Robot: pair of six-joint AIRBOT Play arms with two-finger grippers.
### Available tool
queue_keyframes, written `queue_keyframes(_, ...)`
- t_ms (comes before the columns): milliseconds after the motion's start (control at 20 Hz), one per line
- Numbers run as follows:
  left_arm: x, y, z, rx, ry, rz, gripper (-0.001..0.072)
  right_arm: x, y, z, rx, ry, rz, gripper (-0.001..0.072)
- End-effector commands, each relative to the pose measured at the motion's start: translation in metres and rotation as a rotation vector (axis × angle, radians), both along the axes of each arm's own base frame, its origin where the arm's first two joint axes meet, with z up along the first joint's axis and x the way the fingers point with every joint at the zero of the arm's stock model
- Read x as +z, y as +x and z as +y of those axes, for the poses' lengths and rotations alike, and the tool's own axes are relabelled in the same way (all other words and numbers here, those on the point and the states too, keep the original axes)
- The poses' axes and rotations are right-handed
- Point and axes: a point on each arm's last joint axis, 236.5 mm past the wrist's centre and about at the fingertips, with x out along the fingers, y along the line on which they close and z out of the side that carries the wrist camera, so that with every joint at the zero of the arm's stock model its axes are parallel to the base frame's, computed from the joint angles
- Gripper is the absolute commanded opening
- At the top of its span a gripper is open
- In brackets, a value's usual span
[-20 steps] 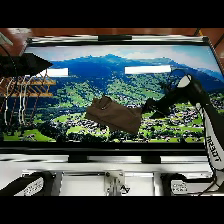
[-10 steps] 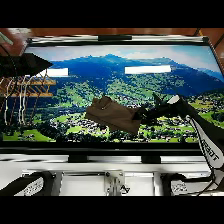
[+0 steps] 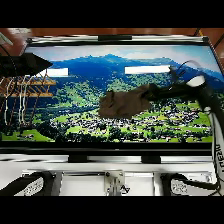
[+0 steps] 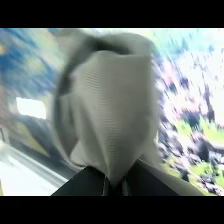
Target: Fold the shirts.
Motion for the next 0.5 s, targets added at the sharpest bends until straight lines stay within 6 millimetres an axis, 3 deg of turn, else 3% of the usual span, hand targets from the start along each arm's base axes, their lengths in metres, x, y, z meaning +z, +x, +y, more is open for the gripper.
queue_keyframes(0,0.0,0.001,0.001,0.002,0.0,0.0,0.0034,0.11,-0.01,-0.039,-0.012,-0.002,-0.05,0.0058)
queue_keyframes(100,0.0,0.001,0.001,0.002,0.001,0.0,0.0034,0.139,-0.036,-0.064,0.033,-0.149,-0.04,0.0058)
queue_keyframes(250,0.0,0.001,0.001,0.0,0.003,-0.002,0.0034,0.172,-0.05,-0.117,-0.054,-0.311,-0.07,0.0058)
queue_keyframes(450,0.0,0.0,0.0,-0.002,0.005,-0.004,0.0034,0.178,-0.062,-0.166,-0.181,-0.308,-0.031,0.0058)
